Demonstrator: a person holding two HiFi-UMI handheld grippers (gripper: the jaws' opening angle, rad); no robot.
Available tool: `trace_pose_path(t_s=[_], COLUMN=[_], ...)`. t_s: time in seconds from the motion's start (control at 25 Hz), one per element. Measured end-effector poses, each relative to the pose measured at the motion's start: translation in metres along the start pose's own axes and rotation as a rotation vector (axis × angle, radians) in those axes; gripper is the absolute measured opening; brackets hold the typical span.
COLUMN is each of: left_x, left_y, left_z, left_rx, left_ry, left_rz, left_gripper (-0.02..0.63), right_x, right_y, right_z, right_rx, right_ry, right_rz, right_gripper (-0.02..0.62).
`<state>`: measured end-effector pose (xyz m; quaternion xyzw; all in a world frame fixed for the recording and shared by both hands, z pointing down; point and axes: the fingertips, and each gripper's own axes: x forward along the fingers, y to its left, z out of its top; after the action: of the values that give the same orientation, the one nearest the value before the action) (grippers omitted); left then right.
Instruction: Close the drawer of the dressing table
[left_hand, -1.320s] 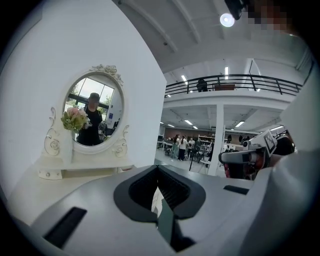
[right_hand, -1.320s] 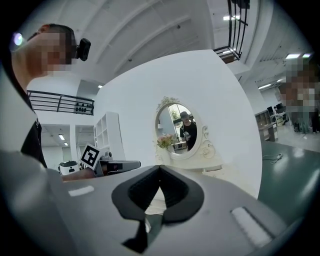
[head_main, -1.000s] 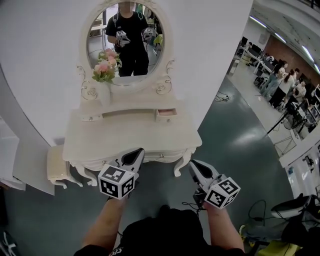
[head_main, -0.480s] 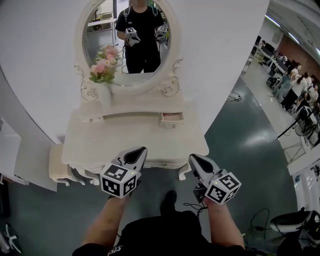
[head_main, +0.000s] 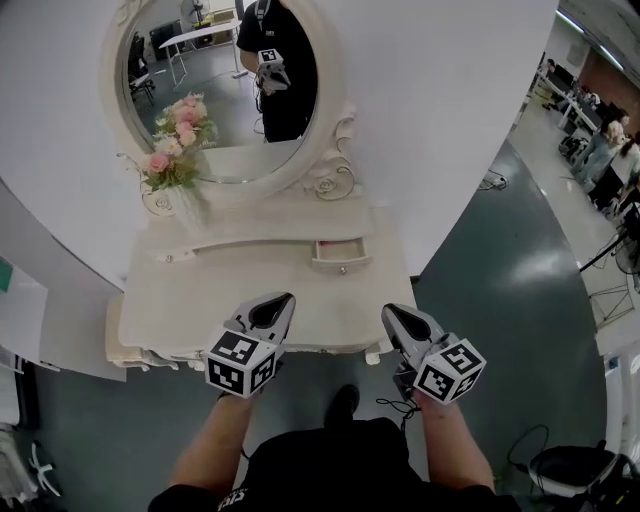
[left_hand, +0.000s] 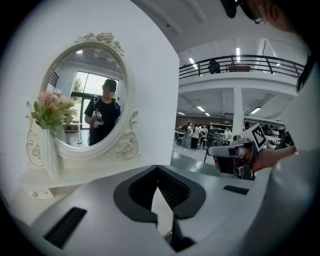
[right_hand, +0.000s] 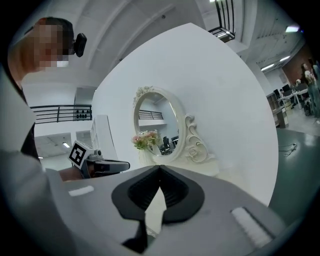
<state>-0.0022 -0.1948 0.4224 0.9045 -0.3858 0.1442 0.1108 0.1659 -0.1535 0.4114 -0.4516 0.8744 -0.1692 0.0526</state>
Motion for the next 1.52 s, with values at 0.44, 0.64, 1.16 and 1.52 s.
trace_pose_path(t_s=[0.44,0.64,1.16,1.52], left_x=[0.048,0.052,0.053,0.081], left_y=[0.012,0.035,0.081,0.096], left_z=[0.001,0.002,-0.023,-0.040], left_rx=[0.000,-0.003,-0.077,-0.120], left_ry=[0.036,0.030,0.035,0.068], left_rz=[0.002,-0.023,-0.091,-0.081], left_gripper=[0.008,0.008,0.008,0.008], right_x=[0.033,0.058,0.113,0.139], right_y=[-0.046,-0.042,-0.029,-0.066], right_z=[-0.001,-0.002,-0.024,-0.062], right_rx=[0.005,0.008,-0.026,-0.013], right_ry=[0.058,0.068,0.142,0.242], right_rz=[0.001,-0.035,-0.109,-0.139], right_gripper=[0.011,0.011,0.011,0.011])
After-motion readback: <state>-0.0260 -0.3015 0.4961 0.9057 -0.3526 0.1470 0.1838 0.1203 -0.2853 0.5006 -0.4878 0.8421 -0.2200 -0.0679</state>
